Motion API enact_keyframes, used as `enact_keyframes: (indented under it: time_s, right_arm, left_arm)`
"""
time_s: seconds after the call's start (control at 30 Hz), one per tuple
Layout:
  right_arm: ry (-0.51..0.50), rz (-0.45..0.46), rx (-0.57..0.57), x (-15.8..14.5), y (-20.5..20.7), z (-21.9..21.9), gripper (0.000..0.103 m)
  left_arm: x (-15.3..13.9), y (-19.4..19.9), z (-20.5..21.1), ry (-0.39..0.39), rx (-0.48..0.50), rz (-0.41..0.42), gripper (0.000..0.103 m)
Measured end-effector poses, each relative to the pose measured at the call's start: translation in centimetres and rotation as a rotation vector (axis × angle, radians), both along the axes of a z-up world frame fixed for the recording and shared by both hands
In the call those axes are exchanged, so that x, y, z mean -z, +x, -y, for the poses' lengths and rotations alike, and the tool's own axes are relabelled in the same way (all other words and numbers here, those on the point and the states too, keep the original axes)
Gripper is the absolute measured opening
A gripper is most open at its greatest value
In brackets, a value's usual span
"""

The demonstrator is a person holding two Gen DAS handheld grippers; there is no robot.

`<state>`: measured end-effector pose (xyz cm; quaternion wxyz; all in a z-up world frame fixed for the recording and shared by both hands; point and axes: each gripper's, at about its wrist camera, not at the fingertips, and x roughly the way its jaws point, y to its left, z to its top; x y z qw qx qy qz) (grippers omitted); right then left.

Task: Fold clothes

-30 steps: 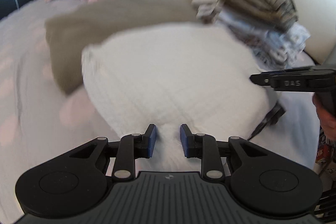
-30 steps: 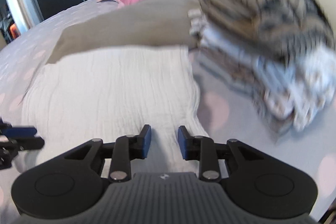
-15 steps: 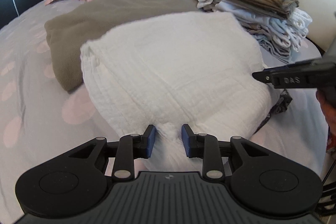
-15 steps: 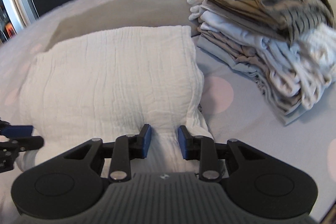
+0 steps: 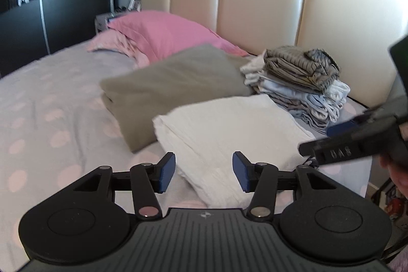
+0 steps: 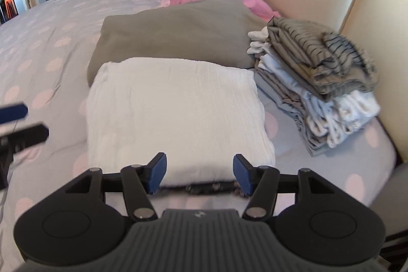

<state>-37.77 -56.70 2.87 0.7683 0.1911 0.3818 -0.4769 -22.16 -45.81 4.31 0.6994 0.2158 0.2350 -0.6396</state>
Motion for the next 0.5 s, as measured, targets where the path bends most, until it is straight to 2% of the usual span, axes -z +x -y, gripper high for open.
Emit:
enact_keyframes:
  time_s: [0.23,0.33,0.43,0.5]
  right_arm:
    - [-0.124,0.129,0.102,-1.9,-2.3,-6.5,0.065]
    - [-0.190,0.161,0.148,-2.0,-3.0,-8.8,0.065]
    - [-0.238,0.198,0.161,-1.5,-3.6,-10.9,0.066]
    - [-0.246,0.228,0.172,-0.9,-4.0,-11.8,0.067]
  left_arm:
    - [-1.6,-1.3,-4.2,-0.121,-0.036,0.118,0.065]
    - [-1.8,-1.6,-5.1,-0.131,-0.042,0.135,0.065]
    - [-1.8,-1.9,-5.7,-0.135,-0.047,0.147,0.075]
    - [-1.4,-2.1,-6.0,-0.135,-0.055,0.151,0.075]
